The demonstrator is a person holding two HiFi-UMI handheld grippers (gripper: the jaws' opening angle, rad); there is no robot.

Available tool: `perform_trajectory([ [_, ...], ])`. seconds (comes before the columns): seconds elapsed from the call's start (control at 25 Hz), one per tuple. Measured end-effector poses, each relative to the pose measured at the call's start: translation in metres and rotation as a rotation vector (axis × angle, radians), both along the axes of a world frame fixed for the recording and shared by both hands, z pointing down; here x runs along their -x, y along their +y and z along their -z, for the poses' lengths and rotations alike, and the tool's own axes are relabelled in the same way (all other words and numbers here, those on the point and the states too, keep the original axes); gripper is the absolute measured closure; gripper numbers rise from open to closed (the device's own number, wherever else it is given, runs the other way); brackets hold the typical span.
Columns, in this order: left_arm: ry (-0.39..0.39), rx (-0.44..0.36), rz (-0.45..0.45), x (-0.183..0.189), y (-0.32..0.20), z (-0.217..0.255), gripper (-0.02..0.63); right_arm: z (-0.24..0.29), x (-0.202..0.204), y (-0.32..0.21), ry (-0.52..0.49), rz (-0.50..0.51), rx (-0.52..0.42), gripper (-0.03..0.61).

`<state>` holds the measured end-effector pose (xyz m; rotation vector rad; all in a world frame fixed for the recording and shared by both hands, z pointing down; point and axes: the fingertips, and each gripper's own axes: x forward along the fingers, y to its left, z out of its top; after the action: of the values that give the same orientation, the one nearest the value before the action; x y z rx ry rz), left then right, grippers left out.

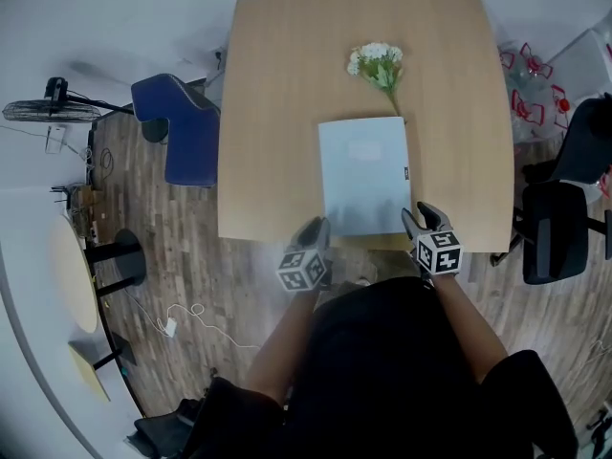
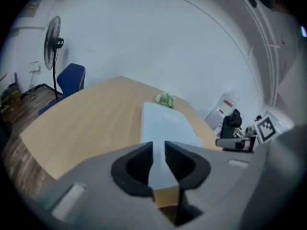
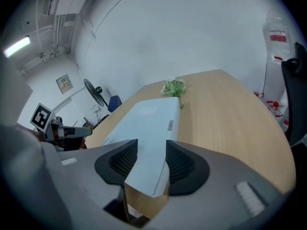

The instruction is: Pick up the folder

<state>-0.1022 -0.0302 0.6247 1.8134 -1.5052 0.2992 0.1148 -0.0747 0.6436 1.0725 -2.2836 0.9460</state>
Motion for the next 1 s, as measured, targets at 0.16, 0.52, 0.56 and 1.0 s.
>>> perform_trajectory([
  [0.16,0.011,0.026,-0.05,-0.007,-0.018,-0.025,0.416,-0.031,0.015,-0.008,0.003,0.107,0.1,0.308],
  [0.52,0.11,0.09,-0.024,0.0,-0.042,-0.058,0.31,-0.065,0.032,-0.018,-0.011,0.109,0.235,0.208],
  [0.56,0.118,0.093,-0.025,0.002,-0.044,-0.061,0.307,-0.067,0.033,-0.019,-0.011,0.109,0.241,0.203],
  [1.0,0.309,0.153,-0.078,0.002,-0.036,-0.081,0.288,-0.073,0.031,-0.028,-0.073,0.008,0.315,0.17],
])
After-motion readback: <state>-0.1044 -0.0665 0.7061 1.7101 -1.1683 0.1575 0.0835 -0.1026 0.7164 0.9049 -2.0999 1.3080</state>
